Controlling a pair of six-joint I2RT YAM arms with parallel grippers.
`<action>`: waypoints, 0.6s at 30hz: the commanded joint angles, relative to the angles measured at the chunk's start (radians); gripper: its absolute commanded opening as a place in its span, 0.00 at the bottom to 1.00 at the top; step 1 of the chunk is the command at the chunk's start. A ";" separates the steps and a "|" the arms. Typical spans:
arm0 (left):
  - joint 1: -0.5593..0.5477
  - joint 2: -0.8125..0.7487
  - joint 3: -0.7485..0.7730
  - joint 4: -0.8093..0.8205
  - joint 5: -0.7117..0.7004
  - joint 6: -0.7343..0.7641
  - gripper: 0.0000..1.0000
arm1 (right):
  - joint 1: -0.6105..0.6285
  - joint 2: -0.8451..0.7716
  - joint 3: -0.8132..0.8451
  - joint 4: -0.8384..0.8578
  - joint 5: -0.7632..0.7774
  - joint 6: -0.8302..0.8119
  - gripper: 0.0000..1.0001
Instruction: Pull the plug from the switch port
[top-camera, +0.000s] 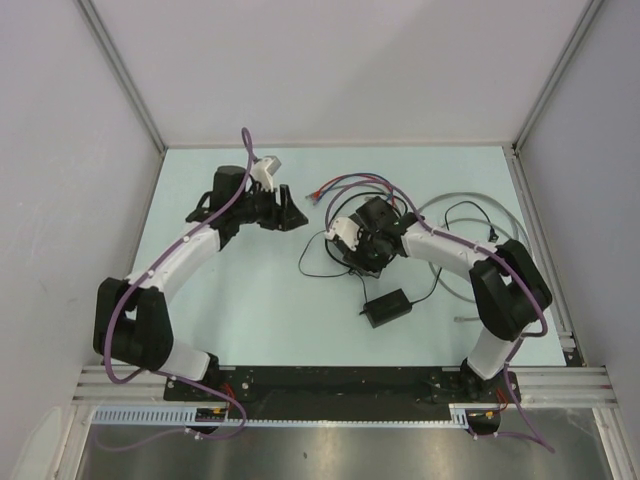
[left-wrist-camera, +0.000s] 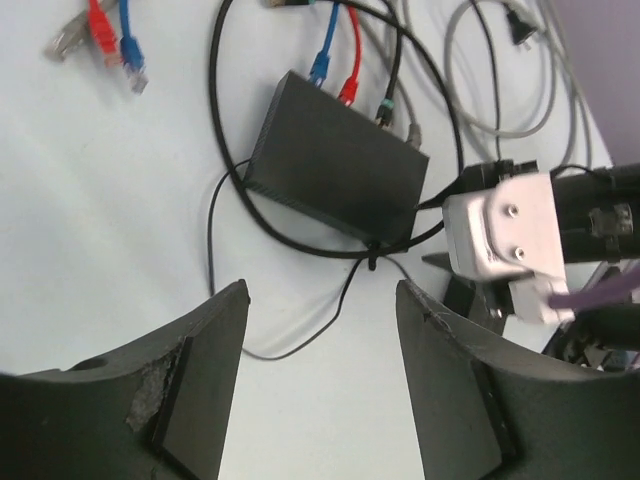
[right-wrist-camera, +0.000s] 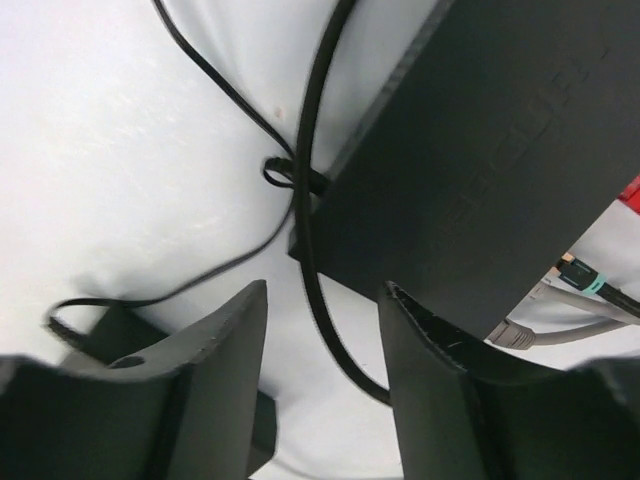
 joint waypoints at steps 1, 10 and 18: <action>0.019 -0.054 -0.057 -0.011 -0.052 0.056 0.67 | -0.002 0.055 0.044 -0.005 0.088 -0.083 0.52; 0.035 -0.089 -0.072 -0.016 -0.079 0.100 0.67 | -0.045 0.101 0.201 -0.066 -0.026 -0.026 0.00; 0.033 -0.054 -0.060 -0.033 -0.041 0.057 0.67 | -0.125 0.202 0.385 0.106 0.052 0.345 0.00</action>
